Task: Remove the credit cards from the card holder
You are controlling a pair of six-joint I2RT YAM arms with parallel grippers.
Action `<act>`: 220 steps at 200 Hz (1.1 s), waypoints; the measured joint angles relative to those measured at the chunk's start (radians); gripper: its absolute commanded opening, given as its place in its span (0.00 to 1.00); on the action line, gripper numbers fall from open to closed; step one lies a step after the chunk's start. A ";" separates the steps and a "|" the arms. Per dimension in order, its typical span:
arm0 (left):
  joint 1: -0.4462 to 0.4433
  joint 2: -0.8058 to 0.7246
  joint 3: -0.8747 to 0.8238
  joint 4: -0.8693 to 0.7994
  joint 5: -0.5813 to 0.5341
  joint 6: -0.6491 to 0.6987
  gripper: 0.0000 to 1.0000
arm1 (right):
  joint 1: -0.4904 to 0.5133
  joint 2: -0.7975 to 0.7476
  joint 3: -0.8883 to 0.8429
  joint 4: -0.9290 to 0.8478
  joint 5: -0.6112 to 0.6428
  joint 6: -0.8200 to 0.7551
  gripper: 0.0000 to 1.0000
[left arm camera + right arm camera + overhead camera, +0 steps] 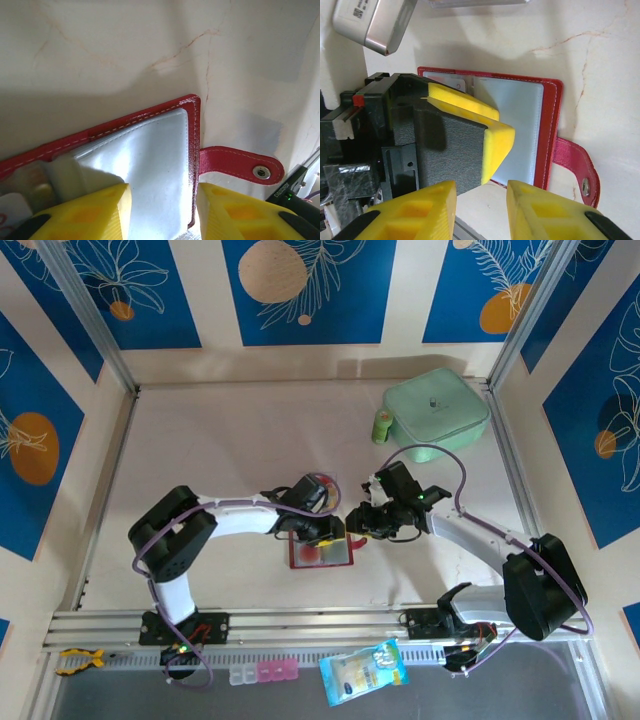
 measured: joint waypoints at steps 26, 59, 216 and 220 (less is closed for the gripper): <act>0.005 -0.060 -0.013 -0.024 -0.032 0.015 0.39 | 0.000 0.000 0.000 0.006 -0.005 0.001 0.32; 0.024 -0.159 -0.076 -0.026 -0.056 0.019 0.37 | 0.004 0.026 0.000 0.023 -0.021 0.004 0.32; 0.105 -0.320 -0.325 -0.040 -0.103 -0.005 0.12 | 0.168 0.320 0.105 0.147 -0.064 0.048 0.27; 0.106 -0.320 -0.326 -0.039 -0.103 -0.005 0.12 | 0.172 0.325 0.107 0.147 -0.064 0.049 0.27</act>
